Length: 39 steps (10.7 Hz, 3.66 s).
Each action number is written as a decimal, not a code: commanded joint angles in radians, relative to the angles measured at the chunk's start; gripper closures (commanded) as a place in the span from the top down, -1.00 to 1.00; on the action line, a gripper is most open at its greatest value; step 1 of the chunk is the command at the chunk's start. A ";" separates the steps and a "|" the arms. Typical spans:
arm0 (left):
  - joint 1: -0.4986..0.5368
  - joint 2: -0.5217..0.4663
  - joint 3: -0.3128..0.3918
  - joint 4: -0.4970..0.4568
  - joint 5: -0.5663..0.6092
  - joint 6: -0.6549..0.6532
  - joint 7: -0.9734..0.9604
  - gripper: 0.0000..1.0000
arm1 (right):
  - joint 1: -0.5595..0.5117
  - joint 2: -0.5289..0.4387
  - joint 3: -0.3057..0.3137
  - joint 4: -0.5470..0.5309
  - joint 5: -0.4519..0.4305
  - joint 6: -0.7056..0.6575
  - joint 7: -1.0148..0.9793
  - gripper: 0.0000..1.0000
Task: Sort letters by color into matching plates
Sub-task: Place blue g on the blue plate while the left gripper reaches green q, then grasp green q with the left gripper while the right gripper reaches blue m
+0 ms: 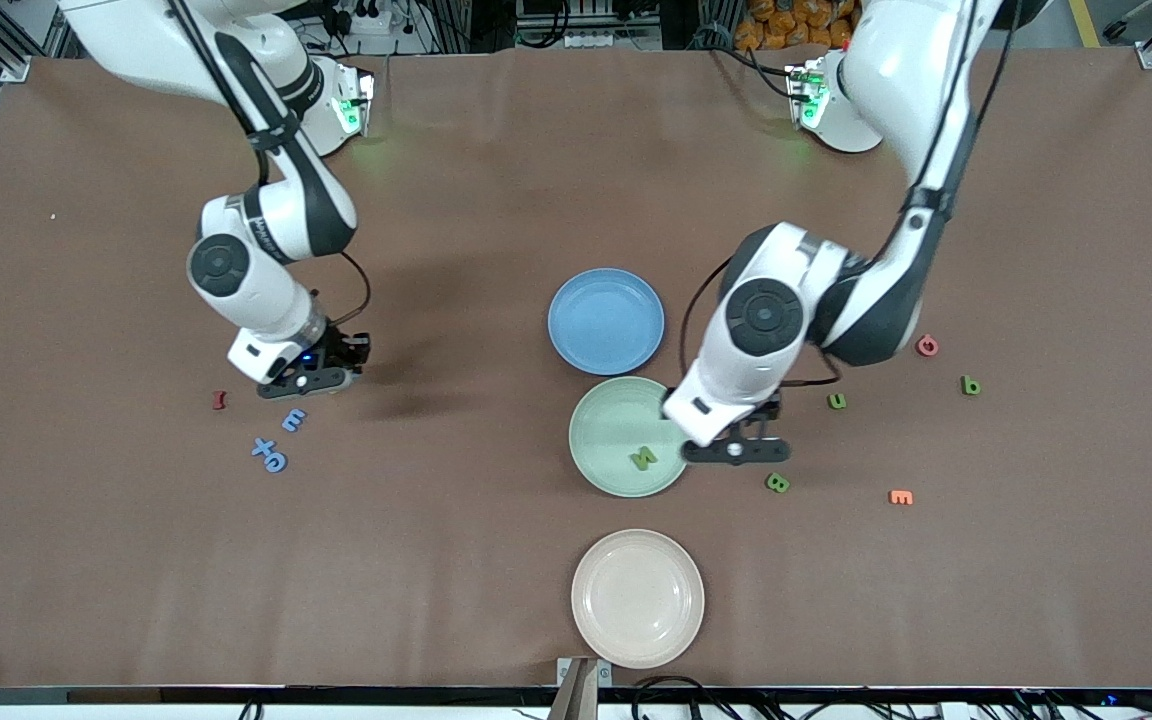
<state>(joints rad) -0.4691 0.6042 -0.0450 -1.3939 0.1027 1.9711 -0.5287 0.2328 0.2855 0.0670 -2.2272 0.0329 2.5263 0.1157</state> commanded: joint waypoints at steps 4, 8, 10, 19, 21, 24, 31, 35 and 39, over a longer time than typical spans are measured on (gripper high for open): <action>0.271 -0.317 -0.003 -0.406 0.060 0.012 0.295 1.00 | 0.280 0.061 0.002 0.150 -0.002 -0.083 0.394 -0.83; 0.524 -0.337 -0.022 -0.629 0.075 0.316 0.554 1.00 | 0.474 0.217 0.002 0.377 -0.002 -0.190 0.609 -0.83; 0.550 -0.325 -0.021 -0.674 0.075 0.378 0.590 1.00 | 0.529 0.279 0.002 0.452 -0.002 -0.195 0.666 -0.82; 0.750 -0.256 -0.027 -0.780 0.061 0.612 0.656 1.00 | 0.576 0.388 0.002 0.577 -0.010 -0.195 0.708 1.00; 0.745 -0.228 -0.026 -0.806 0.061 0.688 0.624 0.89 | 0.551 0.374 -0.001 0.570 -0.010 -0.217 0.664 1.00; 0.745 -0.192 -0.026 -0.806 0.066 0.736 0.601 0.80 | 0.439 0.321 -0.001 0.563 -0.010 -0.286 0.570 1.00; 0.751 -0.175 -0.026 -0.801 0.075 0.730 0.642 0.73 | 0.168 0.255 -0.067 0.561 -0.001 -0.359 0.501 1.00; 0.753 -0.172 -0.026 -0.801 0.075 0.695 0.650 0.70 | 0.045 0.193 -0.101 0.494 0.055 -0.370 0.499 1.00; 0.756 -0.170 -0.026 -0.797 0.075 0.672 0.665 0.63 | -0.059 0.166 -0.102 0.384 0.056 -0.275 0.493 1.00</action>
<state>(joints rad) 0.2695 0.4374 -0.0606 -2.1943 0.1595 2.6594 0.1209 0.2182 0.4987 -0.0452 -1.7289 0.0728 2.1666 0.6117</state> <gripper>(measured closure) 0.159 0.000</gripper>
